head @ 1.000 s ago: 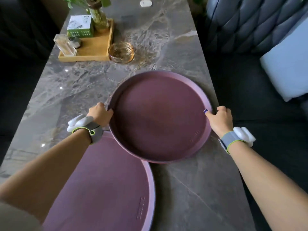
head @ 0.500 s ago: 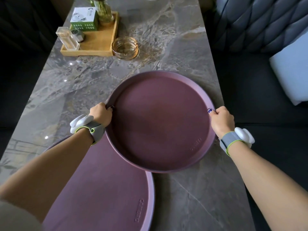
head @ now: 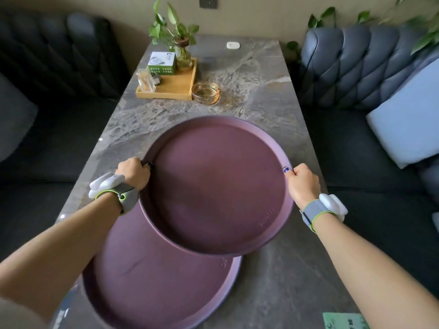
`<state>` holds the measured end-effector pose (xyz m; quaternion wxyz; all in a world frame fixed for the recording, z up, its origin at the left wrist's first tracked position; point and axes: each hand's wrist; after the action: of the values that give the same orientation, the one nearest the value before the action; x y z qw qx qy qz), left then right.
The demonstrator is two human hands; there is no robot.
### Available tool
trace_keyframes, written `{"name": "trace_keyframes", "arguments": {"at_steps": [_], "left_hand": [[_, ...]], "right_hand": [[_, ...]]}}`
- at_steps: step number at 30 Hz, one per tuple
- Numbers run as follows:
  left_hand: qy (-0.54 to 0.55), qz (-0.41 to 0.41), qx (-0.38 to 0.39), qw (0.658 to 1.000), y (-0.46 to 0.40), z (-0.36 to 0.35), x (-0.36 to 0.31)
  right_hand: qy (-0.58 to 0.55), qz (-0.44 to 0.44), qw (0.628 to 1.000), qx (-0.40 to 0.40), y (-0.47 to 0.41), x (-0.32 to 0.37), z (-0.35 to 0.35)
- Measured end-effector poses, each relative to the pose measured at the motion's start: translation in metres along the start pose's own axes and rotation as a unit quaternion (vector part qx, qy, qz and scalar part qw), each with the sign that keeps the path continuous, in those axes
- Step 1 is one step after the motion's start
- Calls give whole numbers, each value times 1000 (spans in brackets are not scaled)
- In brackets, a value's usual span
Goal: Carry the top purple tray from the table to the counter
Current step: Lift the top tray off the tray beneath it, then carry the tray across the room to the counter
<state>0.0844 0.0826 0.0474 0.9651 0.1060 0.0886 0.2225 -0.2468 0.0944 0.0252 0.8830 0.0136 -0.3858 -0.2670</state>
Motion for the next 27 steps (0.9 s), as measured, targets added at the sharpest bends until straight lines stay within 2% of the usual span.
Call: {"name": "trace_keyframes", "arguments": {"at_steps": [11,20,27], "left_hand": [[-35,67,-8,997,77,15,133],[-97,35,22,994,86,-22,154],[-110,42,34,993,71,-41,154]], "right_hand": [[48,41,998,30,134,11,-35],[109,21,993,47,150,-15,-53],[152,32,985,78,136,-17,-71]]}}
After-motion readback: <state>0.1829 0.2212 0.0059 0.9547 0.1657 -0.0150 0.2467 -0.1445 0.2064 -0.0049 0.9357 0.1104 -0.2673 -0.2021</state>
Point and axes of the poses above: each hand's wrist, its own y-axis away from the middle knuckle, its own z-axis out of the back of the hand, x = y × z, and after that the axes turned 10 degrees about -y, right-handed
